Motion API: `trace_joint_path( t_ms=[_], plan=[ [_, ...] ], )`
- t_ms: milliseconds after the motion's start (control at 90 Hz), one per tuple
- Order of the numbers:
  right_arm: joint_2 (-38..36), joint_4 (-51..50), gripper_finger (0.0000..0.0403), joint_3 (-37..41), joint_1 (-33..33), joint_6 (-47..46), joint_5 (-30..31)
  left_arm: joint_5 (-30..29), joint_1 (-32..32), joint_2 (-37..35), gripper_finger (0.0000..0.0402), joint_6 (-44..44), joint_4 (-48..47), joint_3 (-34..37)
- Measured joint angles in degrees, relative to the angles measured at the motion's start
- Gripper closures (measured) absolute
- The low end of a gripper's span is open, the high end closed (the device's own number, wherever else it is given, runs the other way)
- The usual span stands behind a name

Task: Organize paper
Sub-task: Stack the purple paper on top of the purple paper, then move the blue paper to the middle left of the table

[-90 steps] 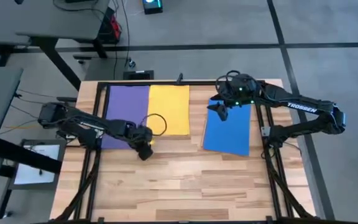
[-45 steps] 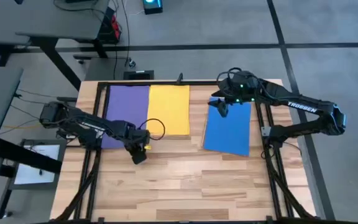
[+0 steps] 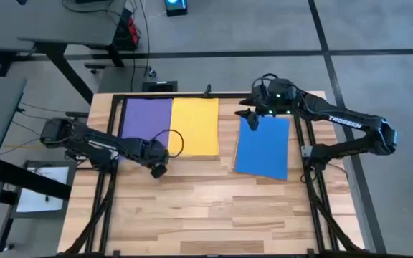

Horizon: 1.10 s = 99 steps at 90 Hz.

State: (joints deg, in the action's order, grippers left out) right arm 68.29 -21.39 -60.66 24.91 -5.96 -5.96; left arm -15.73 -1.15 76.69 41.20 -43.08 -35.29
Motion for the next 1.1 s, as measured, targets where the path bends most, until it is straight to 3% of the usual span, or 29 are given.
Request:
trace_joint_path(
  t_ms=[278, 522, 678, 867, 1100],
  plan=[
    [5.9, 3.1, 0.0175, 0.0, -0.5, -0.9, 0.0, 4.2, 0.7, -3.8, 0.0402, -1.5, -2.0, 1.7],
    [6.1, 4.4, 0.0175, 0.0, 0.6, -0.2, 0.0, 4.9, 0.9, -6.6, 0.0402, -0.6, 1.1, 1.6],
    [6.1, 4.3, 0.0175, 0.0, 1.7, 0.2, 0.0, 5.6, 3.4, -5.8, 0.0402, -5.6, 1.6, 2.3],
    [6.1, -4.0, 0.0175, 0.0, 2.5, -0.9, 0.1, 23.3, 4.2, -7.4, 0.0402, -13.6, 17.6, 0.9],
    [5.5, -7.9, 0.0175, 9.5, -3.1, -5.0, -0.2, 18.5, 5.5, -7.0, 0.0402, -13.1, 17.7, -6.9]
  ],
)
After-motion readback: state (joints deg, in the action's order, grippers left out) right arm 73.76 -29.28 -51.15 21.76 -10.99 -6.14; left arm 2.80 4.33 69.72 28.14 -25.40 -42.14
